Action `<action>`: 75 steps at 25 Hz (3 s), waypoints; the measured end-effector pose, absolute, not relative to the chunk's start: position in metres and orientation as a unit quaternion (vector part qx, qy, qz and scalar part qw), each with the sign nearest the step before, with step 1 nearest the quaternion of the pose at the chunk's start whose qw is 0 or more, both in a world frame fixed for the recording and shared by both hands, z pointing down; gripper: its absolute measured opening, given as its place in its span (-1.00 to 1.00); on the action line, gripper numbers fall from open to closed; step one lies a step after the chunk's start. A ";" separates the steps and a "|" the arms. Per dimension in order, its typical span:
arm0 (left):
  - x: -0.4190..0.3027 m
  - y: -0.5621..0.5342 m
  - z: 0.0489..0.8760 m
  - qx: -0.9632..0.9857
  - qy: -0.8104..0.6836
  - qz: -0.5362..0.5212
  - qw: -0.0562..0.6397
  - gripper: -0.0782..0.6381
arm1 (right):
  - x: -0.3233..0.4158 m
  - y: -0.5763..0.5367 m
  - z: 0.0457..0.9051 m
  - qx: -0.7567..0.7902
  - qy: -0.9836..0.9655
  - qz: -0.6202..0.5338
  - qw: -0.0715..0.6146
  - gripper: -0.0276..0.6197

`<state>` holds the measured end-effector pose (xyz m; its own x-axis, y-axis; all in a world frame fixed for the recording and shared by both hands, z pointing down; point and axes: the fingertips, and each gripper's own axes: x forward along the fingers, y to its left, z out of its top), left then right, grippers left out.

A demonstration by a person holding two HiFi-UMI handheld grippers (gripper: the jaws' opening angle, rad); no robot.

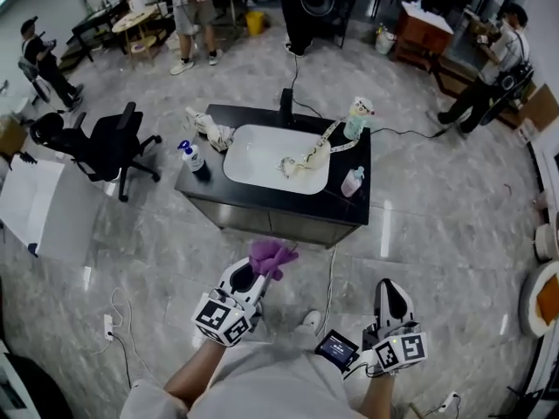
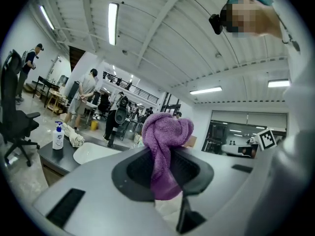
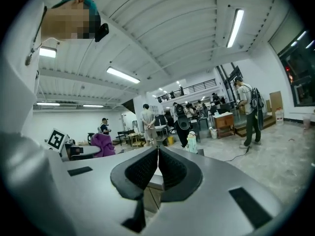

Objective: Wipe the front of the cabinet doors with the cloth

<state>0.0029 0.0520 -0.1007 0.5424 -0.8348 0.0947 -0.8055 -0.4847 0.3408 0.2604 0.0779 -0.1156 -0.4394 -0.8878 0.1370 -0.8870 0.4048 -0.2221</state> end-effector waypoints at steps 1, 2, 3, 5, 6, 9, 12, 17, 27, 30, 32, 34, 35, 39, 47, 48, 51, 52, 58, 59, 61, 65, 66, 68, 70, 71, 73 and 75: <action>0.014 0.051 -0.100 0.857 -0.484 -0.041 0.174 -0.55 | 0.272 0.071 -0.111 -0.523 0.842 -0.137 0.002 -0.83; 0.025 0.051 -0.100 0.852 -0.493 -0.043 0.174 -0.55 | 0.284 0.063 -0.107 -0.516 0.845 -0.143 0.003 -0.83; 0.035 0.051 -0.100 0.846 -0.501 -0.047 0.174 -0.55 | 0.297 0.057 -0.103 -0.509 0.848 -0.147 0.005 -0.83; 0.056 0.053 -0.103 0.837 -0.517 -0.054 0.172 -0.55 | 0.320 0.046 -0.097 -0.495 0.856 -0.145 0.002 -0.83; 0.066 0.053 -0.104 0.834 -0.522 -0.054 0.170 -0.55 | 0.329 0.041 -0.095 -0.488 0.861 -0.140 -0.001 -0.83; 0.094 0.055 -0.100 0.835 -0.523 -0.042 0.168 -0.55 | 0.353 0.025 -0.090 -0.473 0.872 -0.127 -0.006 -0.83; 0.120 0.056 -0.091 0.843 -0.511 -0.023 0.169 -0.55 | 0.374 0.012 -0.081 -0.472 0.874 -0.120 -0.006 -0.83; 0.152 0.051 -0.053 0.852 -0.488 -0.004 0.187 -0.55 | 0.396 -0.005 -0.040 -0.477 0.869 -0.132 -0.004 -0.83; 0.175 0.012 0.086 0.840 -0.491 0.007 0.231 -0.55 | 0.394 -0.010 0.094 -0.466 0.865 -0.187 -0.012 -0.83; 0.187 0.008 0.124 0.844 -0.476 0.020 0.247 -0.55 | 0.385 -0.001 0.130 -0.468 0.858 -0.210 -0.026 -0.83; 0.193 0.000 0.149 0.847 -0.469 0.020 0.251 -0.55 | 0.378 -0.002 0.153 -0.466 0.857 -0.219 -0.029 -0.83; 0.202 -0.008 0.174 0.850 -0.461 0.019 0.254 -0.55 | 0.373 -0.002 0.176 -0.461 0.857 -0.227 -0.030 -0.83; 0.206 -0.013 0.186 0.852 -0.457 0.017 0.255 -0.55 | 0.370 -0.003 0.187 -0.458 0.858 -0.231 -0.030 -0.83; 0.224 -0.028 0.241 0.857 -0.441 0.017 0.265 -0.55 | 0.363 -0.003 0.240 -0.453 0.856 -0.245 -0.039 -0.83; 0.245 -0.066 0.315 0.852 -0.454 0.064 0.253 -0.55 | 0.354 0.007 0.301 -0.472 0.829 -0.293 -0.060 -0.83; 0.248 -0.074 0.318 0.849 -0.458 0.059 0.255 -0.55 | 0.353 0.004 0.304 -0.476 0.827 -0.294 -0.061 -0.83; 0.262 -0.097 0.326 0.851 -0.452 0.038 0.266 -0.55 | 0.353 -0.011 0.309 -0.491 0.820 -0.288 -0.059 -0.83; 0.267 -0.104 0.329 0.854 -0.446 0.035 0.265 -0.55 | 0.352 -0.015 0.311 -0.497 0.817 -0.287 -0.056 -0.83; 0.266 -0.131 0.350 0.872 -0.414 0.038 0.258 -0.55 | 0.334 -0.032 0.317 -0.533 0.797 -0.281 -0.046 -0.83; 0.265 -0.134 0.351 0.873 -0.412 0.038 0.258 -0.55 | 0.333 -0.033 0.318 -0.537 0.795 -0.280 -0.046 -0.83; 0.260 -0.136 0.349 0.873 -0.409 0.037 0.263 -0.55 | 0.332 -0.035 0.319 -0.541 0.790 -0.284 -0.046 -0.83; 0.234 -0.135 0.344 0.874 -0.408 0.039 0.261 -0.55 | 0.313 -0.046 0.315 -0.541 0.788 -0.293 -0.036 -0.83; 0.222 -0.136 0.345 0.873 -0.410 0.041 0.260 -0.55 | 0.303 -0.051 0.314 -0.538 0.790 -0.292 -0.034 -0.83; 0.196 -0.138 0.347 0.870 -0.418 0.043 0.257 -0.55 | 0.280 -0.059 0.314 -0.529 0.797 -0.291 -0.033 -0.83; 0.181 -0.136 0.345 0.865 -0.429 0.042 0.255 -0.55 | 0.268 -0.061 0.311 -0.514 0.807 -0.289 -0.036 -0.83; 0.179 -0.135 0.342 0.863 -0.435 0.040 0.255 -0.55 | 0.267 -0.061 0.308 -0.507 0.812 -0.287 -0.039 -0.83; 0.168 -0.135 0.338 0.855 -0.448 0.035 0.258 -0.55 | 0.260 -0.061 0.305 -0.493 0.821 -0.284 -0.047 -0.83; 0.126 -0.141 0.344 0.847 -0.462 0.034 0.259 -0.55 | 0.226 -0.064 0.313 -0.479 0.829 -0.285 -0.056 -0.83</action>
<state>0.1264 -0.1409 0.3444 0.5702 -0.7658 0.2975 -0.8012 -0.4384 0.4073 0.2265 -0.0639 0.3133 -0.5356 -0.7610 0.3660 -0.8253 0.3799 -0.4178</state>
